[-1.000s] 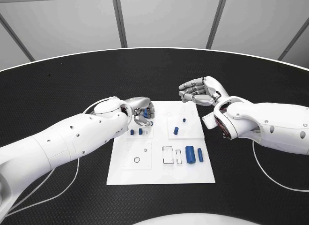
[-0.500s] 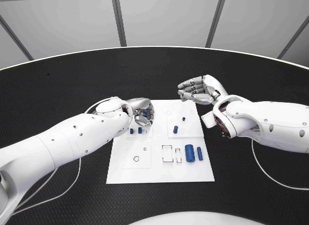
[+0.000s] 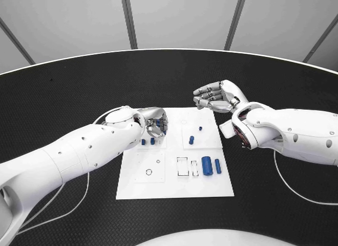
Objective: Assemble the parts on the task board
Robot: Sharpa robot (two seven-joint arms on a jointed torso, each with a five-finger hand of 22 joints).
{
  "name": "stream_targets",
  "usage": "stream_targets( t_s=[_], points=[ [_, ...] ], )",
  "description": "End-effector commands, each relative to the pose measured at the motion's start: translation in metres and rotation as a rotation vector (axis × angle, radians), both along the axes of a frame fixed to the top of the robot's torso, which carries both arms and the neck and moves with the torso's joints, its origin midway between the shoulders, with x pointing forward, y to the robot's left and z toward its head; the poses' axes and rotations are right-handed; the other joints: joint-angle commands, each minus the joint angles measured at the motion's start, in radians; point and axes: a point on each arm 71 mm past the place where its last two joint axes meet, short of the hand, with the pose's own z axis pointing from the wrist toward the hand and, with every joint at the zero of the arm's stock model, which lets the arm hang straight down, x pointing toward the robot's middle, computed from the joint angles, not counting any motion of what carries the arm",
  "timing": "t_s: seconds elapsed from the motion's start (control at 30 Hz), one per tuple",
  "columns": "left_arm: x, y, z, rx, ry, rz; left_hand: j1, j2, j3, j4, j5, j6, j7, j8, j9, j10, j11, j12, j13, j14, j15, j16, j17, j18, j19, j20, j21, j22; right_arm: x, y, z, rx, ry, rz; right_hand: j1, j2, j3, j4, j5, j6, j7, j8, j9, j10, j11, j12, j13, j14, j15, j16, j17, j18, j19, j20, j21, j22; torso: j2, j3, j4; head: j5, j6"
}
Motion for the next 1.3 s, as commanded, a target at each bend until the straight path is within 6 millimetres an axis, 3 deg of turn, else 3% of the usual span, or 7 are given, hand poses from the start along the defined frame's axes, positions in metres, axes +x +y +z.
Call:
stream_targets(
  t_s=[0.03,0.63,0.87,0.93,0.97,1.3],
  points=[
    [0.0001,-0.0003,-0.0006,0.001,0.001,0.002,0.0,0.007,-0.002,-0.006,-0.005,0.01,0.001,-0.006,-0.001,0.008,0.001,-0.005,-0.002,0.009,-0.002,0.004,0.004,-0.011,0.004,0.0,0.004,0.002,0.0,0.0002,0.0,0.0,0.0,0.001,0.008,0.004,0.007,-0.001,0.004,0.001,0.007,-0.005,-0.001,-0.006,0.003,0.0,-0.001,0.0,-0.001,-0.003,-0.001,0.004,0.006,-0.002,0.005,-0.002,-0.001,-0.0003,0.0,0.0,-0.001],
    [0.0,-0.0033,-0.0026,0.007,0.009,0.002,-0.002,0.016,-0.001,-0.005,-0.01,0.014,0.002,-0.007,-0.005,0.015,0.001,-0.008,-0.005,0.019,-0.002,0.013,0.022,-0.015,0.019,0.0,0.017,0.019,0.0005,0.0011,-0.0002,0.0,0.002,0.003,0.008,0.006,0.01,-0.002,0.006,0.004,0.006,-0.003,-0.001,-0.004,0.002,0.001,-0.001,0.003,-0.002,-0.002,-0.001,0.004,0.008,-0.002,0.006,-0.004,-0.002,0.0019,-0.0016,-0.002,-0.005],
    [0.0001,-0.0033,-0.004,0.02,0.021,0.008,0.0,0.022,0.001,-0.007,-0.011,0.017,0.002,-0.007,-0.006,0.019,0.0,-0.009,-0.007,0.023,-0.002,0.017,0.028,-0.016,0.026,-0.001,0.022,0.027,0.0007,0.0015,-0.0003,0.001,0.002,0.004,0.008,0.006,0.01,-0.002,0.006,0.004,0.006,-0.003,-0.001,-0.004,0.002,0.001,-0.001,0.003,-0.002,-0.002,-0.001,0.004,0.008,-0.002,0.006,-0.004,-0.002,0.0004,0.0001,-0.004,-0.007],
    [0.0004,-0.0027,-0.0046,0.026,0.025,0.012,0.003,0.026,0.002,-0.008,-0.011,0.02,0.002,-0.007,-0.008,0.023,-0.001,-0.009,-0.008,0.032,-0.003,0.024,0.047,-0.02,0.042,-0.001,0.035,0.045,0.0008,0.0017,-0.0004,0.001,0.002,0.004,0.008,0.006,0.01,-0.002,0.006,0.004,0.006,-0.003,-0.001,-0.004,0.002,0.001,-0.001,0.003,-0.002,-0.002,-0.001,0.004,0.008,-0.002,0.006,-0.004,-0.002,0.001,0.0,-0.004,-0.007],
    [0.0006,-0.0024,-0.0049,0.028,0.027,0.014,0.013,0.038,0.009,-0.014,-0.012,0.021,0.001,-0.009,-0.01,0.028,-0.002,-0.011,-0.01,0.05,-0.005,0.038,0.083,-0.031,0.085,-0.003,0.068,0.094,0.0008,0.0017,-0.0004,0.001,0.002,0.004,0.008,0.006,0.01,-0.002,0.006,0.004,0.006,-0.003,-0.001,-0.004,0.002,0.001,-0.001,0.003,-0.002,-0.002,-0.001,0.004,0.008,-0.002,0.006,-0.004,-0.002,0.0009,0.0001,-0.004,-0.008],
    [0.002,-0.0011,-0.0063,0.032,0.029,0.02,0.027,0.061,0.02,-0.027,-0.027,0.032,0.001,-0.01,-0.016,0.039,-0.004,-0.014,-0.014,0.064,-0.006,0.05,0.108,-0.038,0.115,-0.005,0.101,0.133,0.0011,0.0023,-0.0005,0.001,0.002,0.006,0.008,0.006,0.011,-0.002,0.006,0.006,0.005,-0.003,0.0,-0.003,0.001,0.001,-0.001,0.004,-0.002,-0.002,-0.001,0.004,0.009,-0.003,0.007,-0.005,-0.003,0.0005,-0.0001,-0.005,-0.01]
  ],
)
